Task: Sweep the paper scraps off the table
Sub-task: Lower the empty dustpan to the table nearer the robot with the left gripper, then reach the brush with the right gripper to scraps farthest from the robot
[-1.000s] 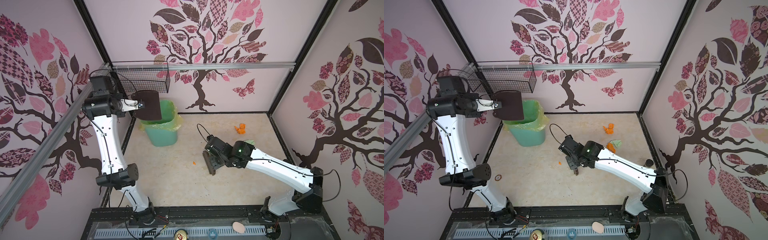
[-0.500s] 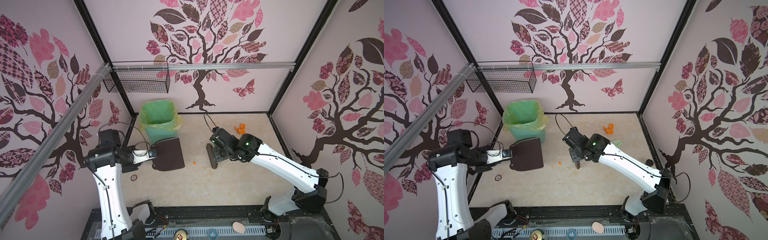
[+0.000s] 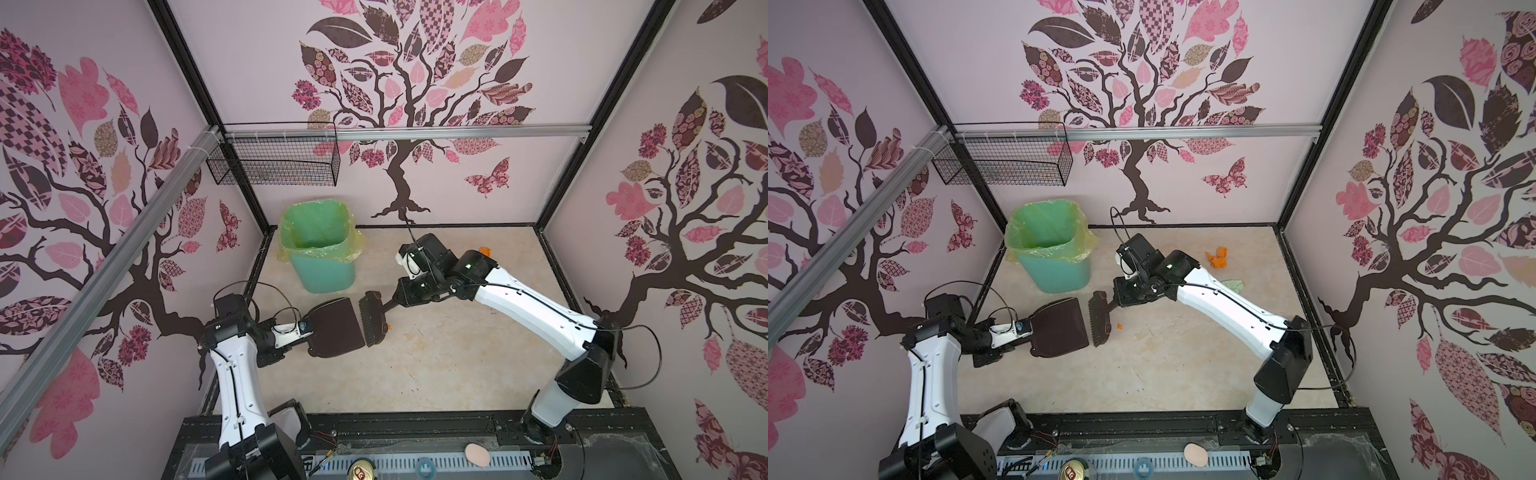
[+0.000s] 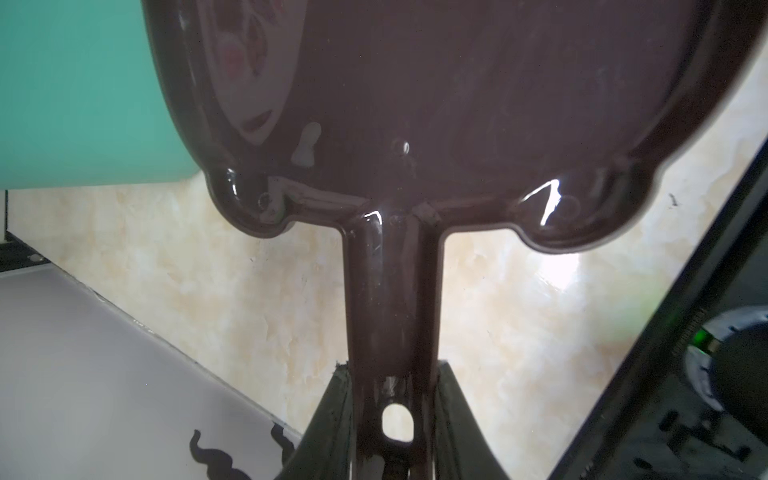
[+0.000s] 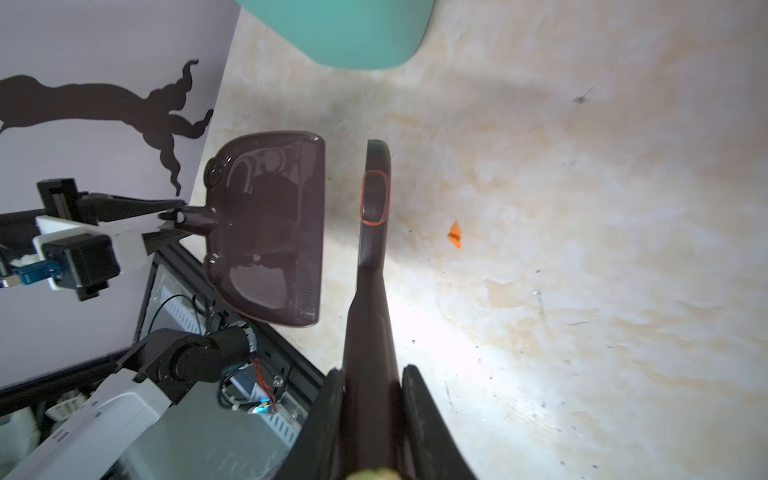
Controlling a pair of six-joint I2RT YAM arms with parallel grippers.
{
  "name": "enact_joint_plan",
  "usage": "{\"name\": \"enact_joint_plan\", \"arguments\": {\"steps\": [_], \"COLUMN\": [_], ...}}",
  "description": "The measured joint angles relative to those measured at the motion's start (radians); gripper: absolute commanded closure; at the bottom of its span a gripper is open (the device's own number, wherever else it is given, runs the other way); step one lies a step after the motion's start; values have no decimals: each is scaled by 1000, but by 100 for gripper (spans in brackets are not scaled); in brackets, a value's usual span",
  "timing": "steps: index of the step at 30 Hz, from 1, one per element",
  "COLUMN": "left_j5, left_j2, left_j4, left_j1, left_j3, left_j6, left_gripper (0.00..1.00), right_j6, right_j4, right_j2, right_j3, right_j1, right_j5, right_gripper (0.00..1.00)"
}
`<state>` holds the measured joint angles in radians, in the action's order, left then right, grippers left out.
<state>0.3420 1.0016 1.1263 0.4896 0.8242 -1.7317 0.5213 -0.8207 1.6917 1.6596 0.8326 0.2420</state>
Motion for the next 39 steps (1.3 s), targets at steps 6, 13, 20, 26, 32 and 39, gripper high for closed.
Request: {"name": "enact_joint_plan", "arguments": {"steps": [6,13,20,26,32,39], "left_j5": [19,8,-9,-65,-135,-174], "left_j2": [57,165,173,182,182,254], "left_j4": [-173,-263,-296,-325,-333,-323], "left_j1": [1,1,-13,-82,-187,-251], "left_j3": [-157,-156,-155,-159,-166,-129], "left_j6": [-6,-20,-33,-41,-29,29], "left_gripper": [100,100,100,100,100,100], "right_j6": [29,18,-25,-80,-142,-250], "right_j4": [67,89,45,-89,-344,-490], "right_j2": [63,45,-98,-176,-168,-43], "right_j3": [-76,-162,-293,-287,-25,664], "right_j1": [-50,-113,-232,-280,-273,-273], "right_j5": [99,131,141,49,-135,-568], "right_gripper": [100,100,100,100,100,100]}}
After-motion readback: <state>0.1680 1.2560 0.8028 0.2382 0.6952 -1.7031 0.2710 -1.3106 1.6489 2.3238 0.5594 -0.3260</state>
